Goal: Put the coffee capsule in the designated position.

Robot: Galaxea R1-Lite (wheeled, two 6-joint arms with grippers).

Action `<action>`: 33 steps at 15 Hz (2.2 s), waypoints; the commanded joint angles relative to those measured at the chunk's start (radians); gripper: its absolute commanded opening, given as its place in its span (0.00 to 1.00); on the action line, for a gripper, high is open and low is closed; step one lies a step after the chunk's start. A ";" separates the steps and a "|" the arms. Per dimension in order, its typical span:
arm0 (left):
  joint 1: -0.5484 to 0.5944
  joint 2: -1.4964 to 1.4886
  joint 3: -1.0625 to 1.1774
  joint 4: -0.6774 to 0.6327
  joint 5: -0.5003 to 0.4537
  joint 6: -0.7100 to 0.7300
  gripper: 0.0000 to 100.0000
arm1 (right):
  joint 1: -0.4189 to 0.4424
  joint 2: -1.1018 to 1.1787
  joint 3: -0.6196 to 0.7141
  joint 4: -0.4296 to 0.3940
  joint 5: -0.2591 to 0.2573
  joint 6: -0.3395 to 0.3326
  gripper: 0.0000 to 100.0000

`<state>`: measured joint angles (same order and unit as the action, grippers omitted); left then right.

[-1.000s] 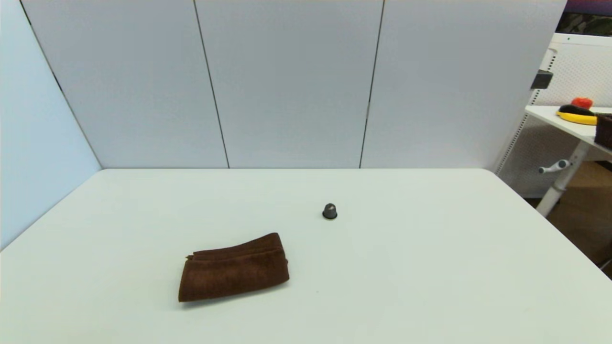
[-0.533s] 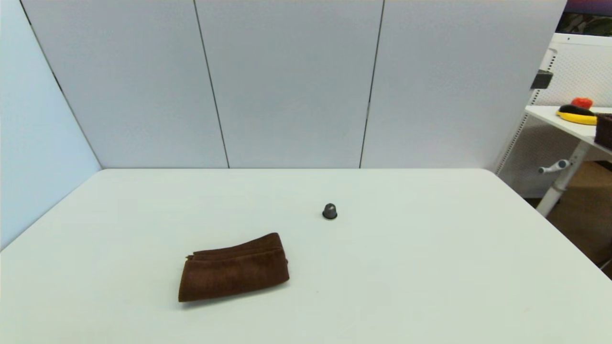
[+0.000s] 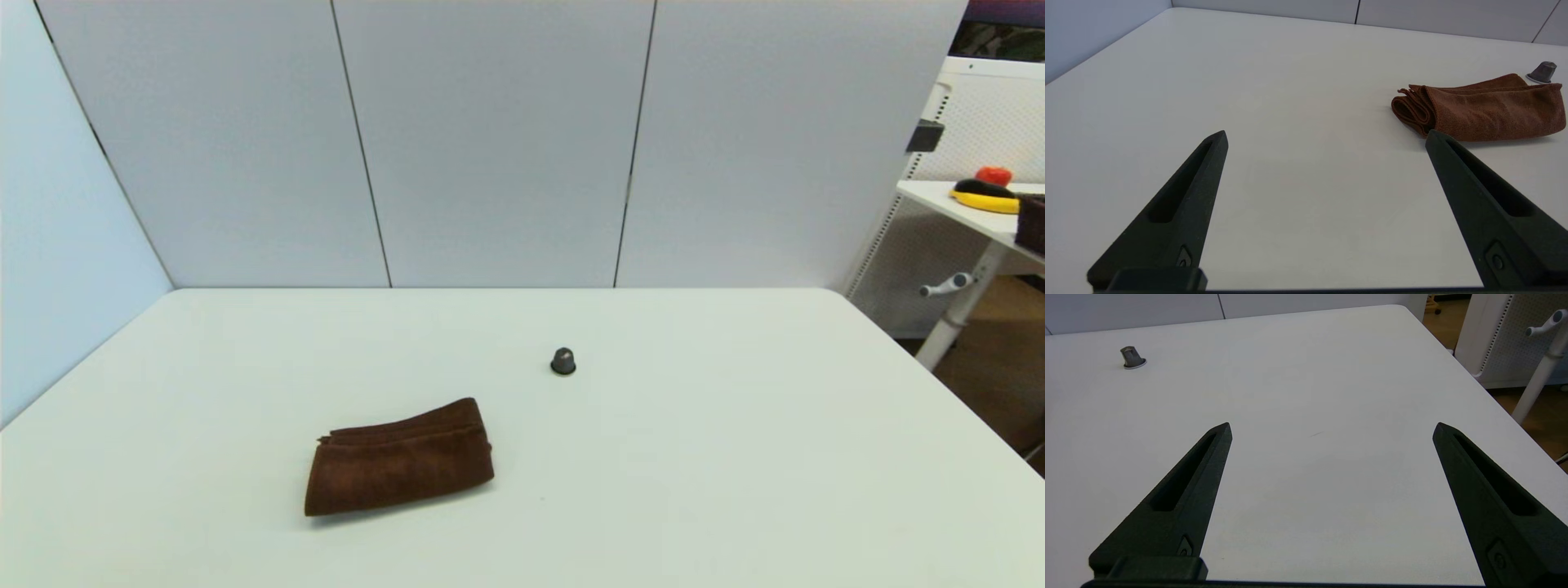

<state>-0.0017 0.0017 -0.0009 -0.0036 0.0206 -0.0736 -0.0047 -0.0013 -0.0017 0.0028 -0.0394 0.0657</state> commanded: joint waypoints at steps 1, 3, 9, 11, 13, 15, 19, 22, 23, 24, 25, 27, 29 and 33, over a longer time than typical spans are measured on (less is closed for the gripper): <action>0.000 0.135 -0.076 0.011 -0.005 0.020 1.00 | 0.000 0.001 0.000 0.000 -0.001 0.000 1.00; -0.004 0.290 -0.188 0.016 -0.008 0.106 1.00 | 0.000 0.001 0.000 0.000 -0.001 0.000 1.00; -0.024 0.867 -0.591 0.119 -0.168 0.397 1.00 | 0.000 -0.002 0.000 0.000 -0.001 0.000 1.00; -0.041 1.066 -0.702 0.123 -0.235 0.518 1.00 | 0.000 0.001 0.000 0.000 -0.001 0.000 1.00; -0.089 1.239 -0.812 0.128 -0.271 0.566 1.00 | 0.000 0.001 0.000 0.000 -0.001 0.000 1.00; -0.138 1.406 -0.883 0.094 -0.346 0.574 1.00 | 0.000 0.001 0.000 0.000 -0.001 0.000 1.00; -0.182 1.591 -1.007 0.086 -0.409 0.574 1.00 | 0.000 -0.002 0.000 0.000 -0.001 0.000 1.00; -0.219 1.698 -1.151 0.114 -0.455 0.580 1.00 | 0.000 -0.002 0.000 0.000 -0.001 0.000 1.00; -0.228 1.739 -1.199 0.122 -0.496 0.580 1.00 | 0.000 0.001 0.000 0.000 -0.001 0.000 1.00; -0.233 1.773 -1.243 0.143 -0.538 0.581 1.00 | 0.000 -0.002 0.000 0.000 -0.001 0.000 1.00; -0.244 1.805 -1.286 0.169 -0.562 0.591 1.00 | 0.000 0.001 0.000 0.000 -0.001 0.000 1.00; -0.273 1.877 -1.372 0.215 -0.600 0.601 1.00 | 0.000 0.001 0.002 0.000 -0.001 0.000 1.00; -0.310 1.943 -1.450 0.248 -0.630 0.598 1.00 | 0.000 0.001 0.000 0.000 -0.001 0.000 1.00; -0.383 2.048 -1.614 0.350 -0.633 0.594 1.00 | 0.000 0.001 0.000 0.000 -0.001 0.000 1.00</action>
<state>-0.3423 1.9694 -1.5326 0.2728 -0.6047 0.5177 -0.0043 -0.0013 -0.0013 0.0028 -0.0398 0.0657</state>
